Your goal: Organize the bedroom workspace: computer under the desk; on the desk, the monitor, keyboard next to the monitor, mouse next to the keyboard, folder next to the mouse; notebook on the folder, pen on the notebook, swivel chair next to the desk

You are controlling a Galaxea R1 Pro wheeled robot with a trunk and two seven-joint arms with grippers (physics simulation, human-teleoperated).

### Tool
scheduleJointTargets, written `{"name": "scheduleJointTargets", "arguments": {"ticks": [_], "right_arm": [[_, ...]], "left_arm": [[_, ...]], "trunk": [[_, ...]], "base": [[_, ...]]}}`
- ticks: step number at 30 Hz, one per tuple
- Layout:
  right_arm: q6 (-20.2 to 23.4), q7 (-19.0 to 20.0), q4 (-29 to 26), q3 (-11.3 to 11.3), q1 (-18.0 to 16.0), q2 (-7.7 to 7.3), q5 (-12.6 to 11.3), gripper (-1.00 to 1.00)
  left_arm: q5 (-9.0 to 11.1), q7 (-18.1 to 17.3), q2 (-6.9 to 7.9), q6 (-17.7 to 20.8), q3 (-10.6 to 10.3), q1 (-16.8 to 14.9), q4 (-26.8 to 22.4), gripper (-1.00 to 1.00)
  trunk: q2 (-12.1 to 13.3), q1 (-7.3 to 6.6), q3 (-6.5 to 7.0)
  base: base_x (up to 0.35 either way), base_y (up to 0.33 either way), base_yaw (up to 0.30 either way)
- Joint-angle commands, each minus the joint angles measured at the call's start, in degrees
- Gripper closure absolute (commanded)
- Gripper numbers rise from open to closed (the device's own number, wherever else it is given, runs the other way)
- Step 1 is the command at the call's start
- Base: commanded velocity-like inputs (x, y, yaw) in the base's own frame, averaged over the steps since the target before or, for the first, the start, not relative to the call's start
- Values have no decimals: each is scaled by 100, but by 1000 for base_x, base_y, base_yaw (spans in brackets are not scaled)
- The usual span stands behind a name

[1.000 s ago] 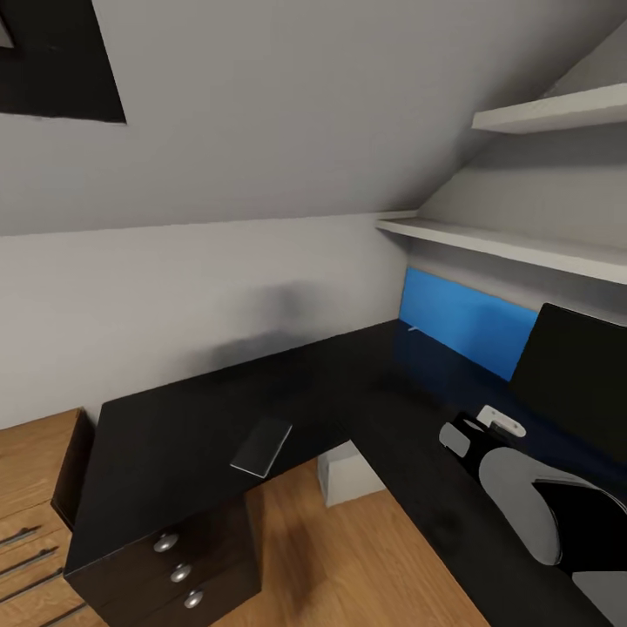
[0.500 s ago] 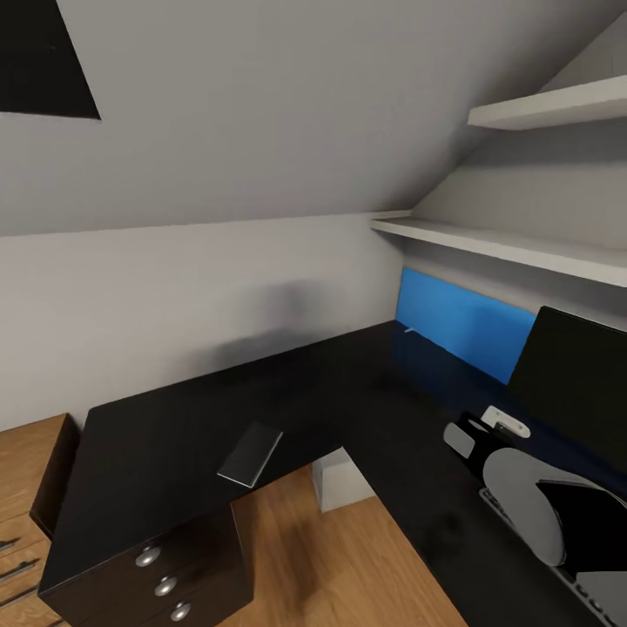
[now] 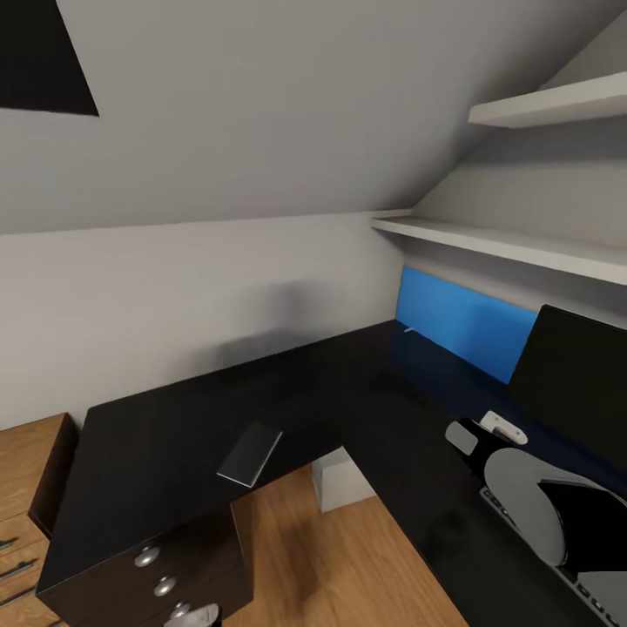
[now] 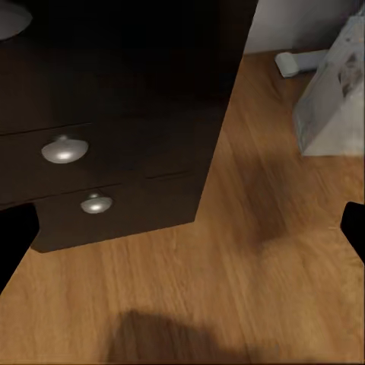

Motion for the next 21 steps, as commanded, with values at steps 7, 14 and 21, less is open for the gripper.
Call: {"name": "scheduleJointTargets", "arguments": {"ticks": [7, 14, 21], "right_arm": [[-44, 10, 4, -26, -3, 11, -21, 100], [-53, 153, 20, -18, -3, 32, -21, 100], [-68, 267, 26, -17, -3, 123, -23, 100]], "left_arm": [[325, 37, 268, 221, -41, 185, -620, -100], [331, 37, 270, 223, -41, 186, -622, -100], [332, 37, 270, 220, -41, 186, -622, -100]], "trunk": [[-288, 156, -132], [-569, 310, -258], [-850, 464, -384]], "base": [[0, 0, 0], [0, 0, 0], [0, 0, 10]]}}
